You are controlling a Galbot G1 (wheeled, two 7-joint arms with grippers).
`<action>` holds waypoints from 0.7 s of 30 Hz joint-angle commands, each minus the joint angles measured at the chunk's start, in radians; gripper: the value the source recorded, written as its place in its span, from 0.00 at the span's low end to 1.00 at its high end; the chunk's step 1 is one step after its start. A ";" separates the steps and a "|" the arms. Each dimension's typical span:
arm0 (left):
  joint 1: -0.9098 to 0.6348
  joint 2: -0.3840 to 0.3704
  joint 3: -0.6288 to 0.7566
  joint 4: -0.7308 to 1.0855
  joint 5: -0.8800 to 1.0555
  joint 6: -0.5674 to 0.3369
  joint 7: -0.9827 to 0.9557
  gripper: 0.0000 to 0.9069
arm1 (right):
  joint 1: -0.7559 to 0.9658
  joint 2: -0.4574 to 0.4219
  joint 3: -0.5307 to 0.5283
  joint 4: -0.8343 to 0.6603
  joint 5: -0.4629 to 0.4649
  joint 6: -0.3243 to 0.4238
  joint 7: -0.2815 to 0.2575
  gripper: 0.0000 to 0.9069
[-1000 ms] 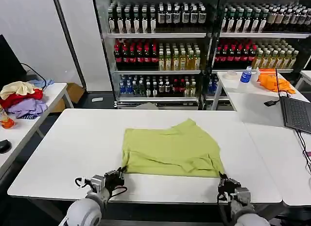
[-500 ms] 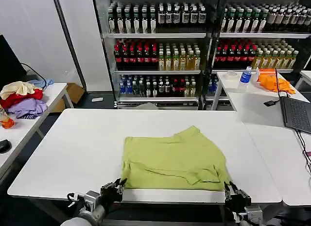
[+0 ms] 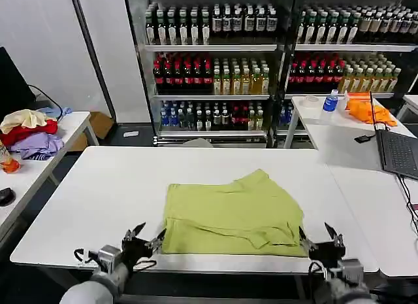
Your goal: Fold and organize the clothes.
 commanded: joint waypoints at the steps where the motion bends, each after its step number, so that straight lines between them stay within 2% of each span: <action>1: -0.423 -0.004 0.166 0.308 -0.127 0.004 -0.029 1.00 | 0.467 -0.025 -0.210 -0.337 0.102 -0.028 0.020 1.00; 9: -0.595 -0.064 0.274 0.509 -0.148 0.022 -0.042 1.00 | 0.695 0.029 -0.328 -0.625 0.157 -0.038 0.028 1.00; 21: -0.707 -0.145 0.348 0.661 -0.140 0.018 -0.041 1.00 | 0.854 0.116 -0.386 -0.876 0.163 -0.030 0.022 1.00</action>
